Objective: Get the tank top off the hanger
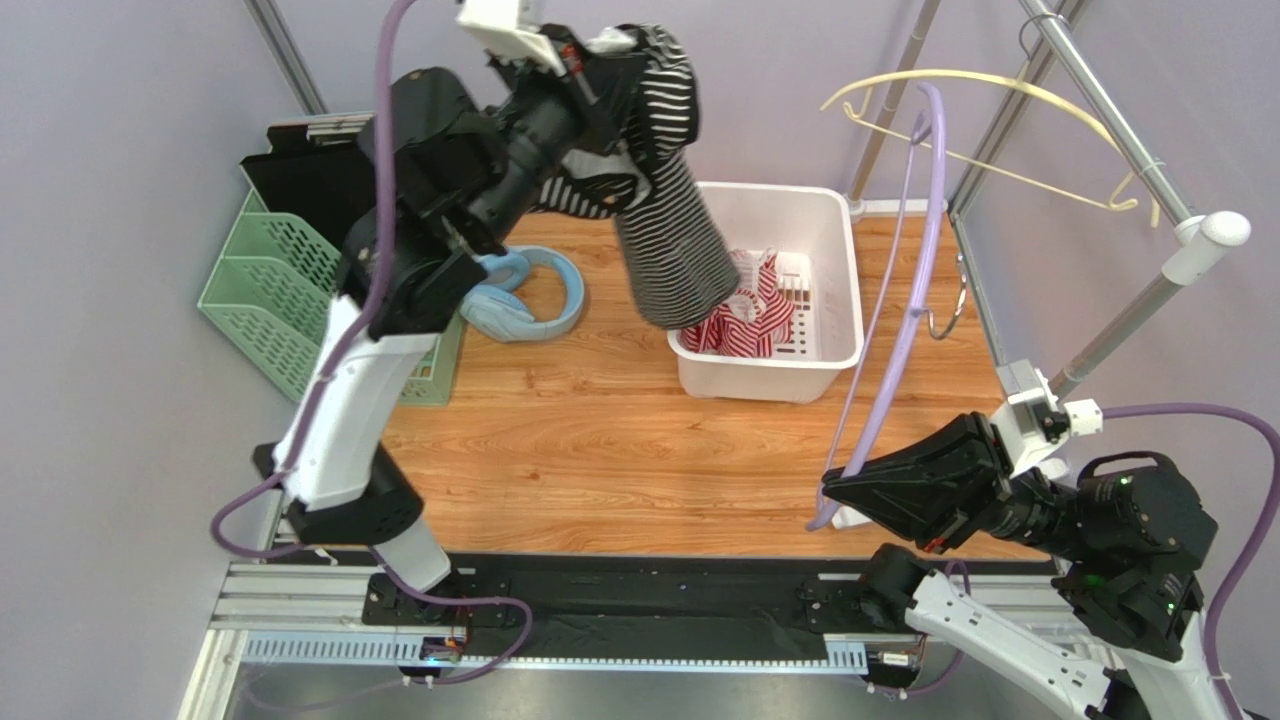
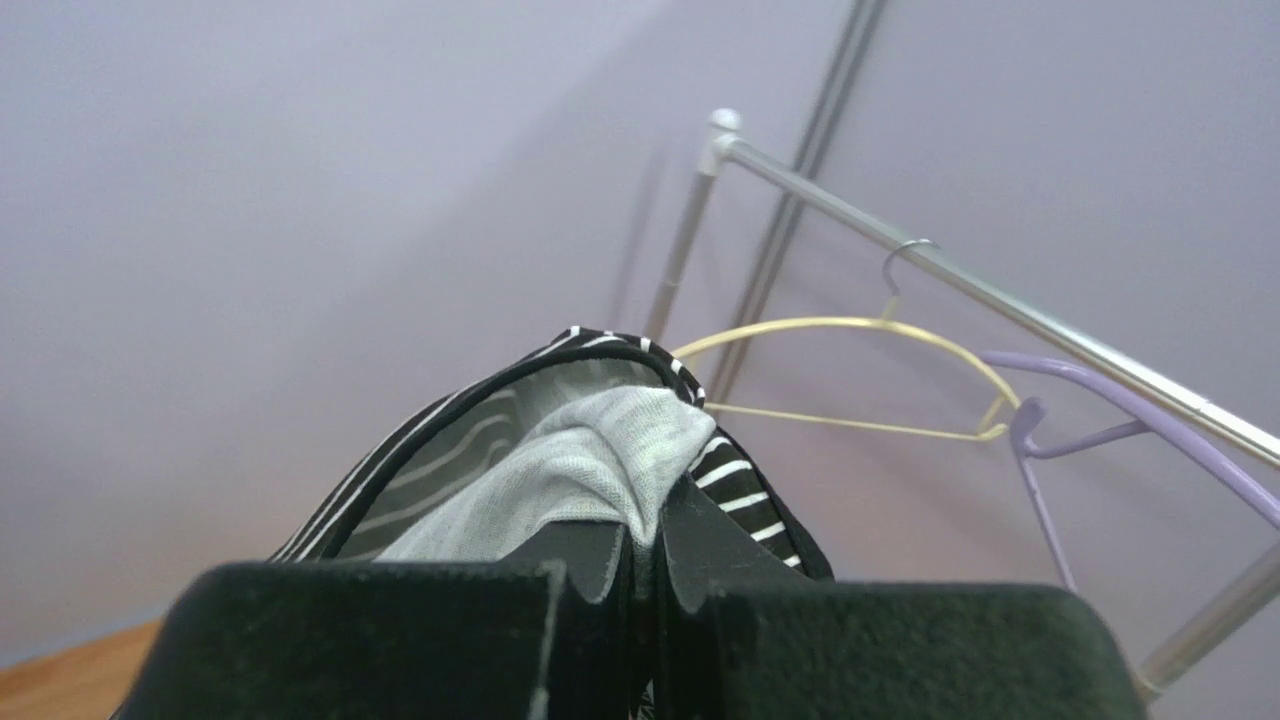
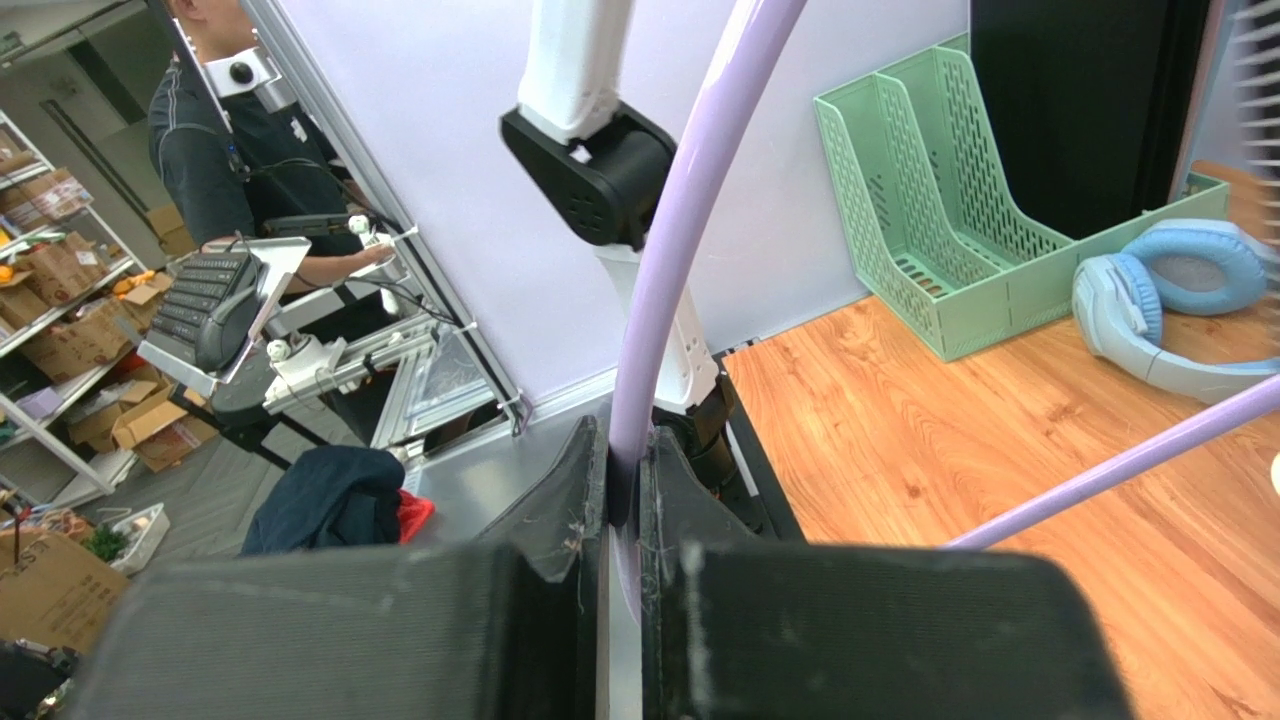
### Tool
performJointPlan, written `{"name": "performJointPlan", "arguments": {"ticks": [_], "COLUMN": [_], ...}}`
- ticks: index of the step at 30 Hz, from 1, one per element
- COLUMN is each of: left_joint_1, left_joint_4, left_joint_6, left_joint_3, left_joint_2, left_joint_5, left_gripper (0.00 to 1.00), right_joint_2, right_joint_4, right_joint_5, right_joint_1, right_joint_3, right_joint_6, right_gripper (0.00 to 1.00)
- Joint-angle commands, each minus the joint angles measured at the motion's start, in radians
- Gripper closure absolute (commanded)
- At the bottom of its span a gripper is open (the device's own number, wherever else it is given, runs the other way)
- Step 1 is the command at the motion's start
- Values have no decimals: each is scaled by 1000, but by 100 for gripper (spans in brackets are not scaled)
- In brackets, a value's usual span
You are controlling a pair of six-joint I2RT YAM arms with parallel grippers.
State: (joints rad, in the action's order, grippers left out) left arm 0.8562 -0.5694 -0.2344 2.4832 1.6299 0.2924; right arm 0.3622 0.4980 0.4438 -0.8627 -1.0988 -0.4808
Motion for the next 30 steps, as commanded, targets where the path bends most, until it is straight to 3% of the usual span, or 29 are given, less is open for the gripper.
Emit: {"name": "performJointPlan", "arguments": {"ticks": [1,11,17,21,25,30], "left_joint_1": [-8,-72,-85,-86,-86,-88], "left_joint_4": [138,261,169,232,195,197], "left_joint_6": [-49,-247,-255,-259,-261,-310], "left_joint_3": [99,-115,-82,-170,-152,-263], "left_joint_2": [146,419,655,711,806,835], "left_joint_5": [-185,-346,-513,-587,-676,-680], "left_gripper": [100,100,100,100,100,100], "right_joint_2": [-29,-81,-97,-106,-109,-108], "right_joint_4": [-3,57,51,31,24,11], "right_joint_5": [-31,-80,-86,-82,-88,-91], "right_joint_1": [-2,-2,-2,-1,-1,-1], "right_joint_3": [-52,-61,-32,-3,19,39], "right_joint_6": [15,15,8,-2,-2,-4], "right_gripper": [100,100,100,100,100,100]}}
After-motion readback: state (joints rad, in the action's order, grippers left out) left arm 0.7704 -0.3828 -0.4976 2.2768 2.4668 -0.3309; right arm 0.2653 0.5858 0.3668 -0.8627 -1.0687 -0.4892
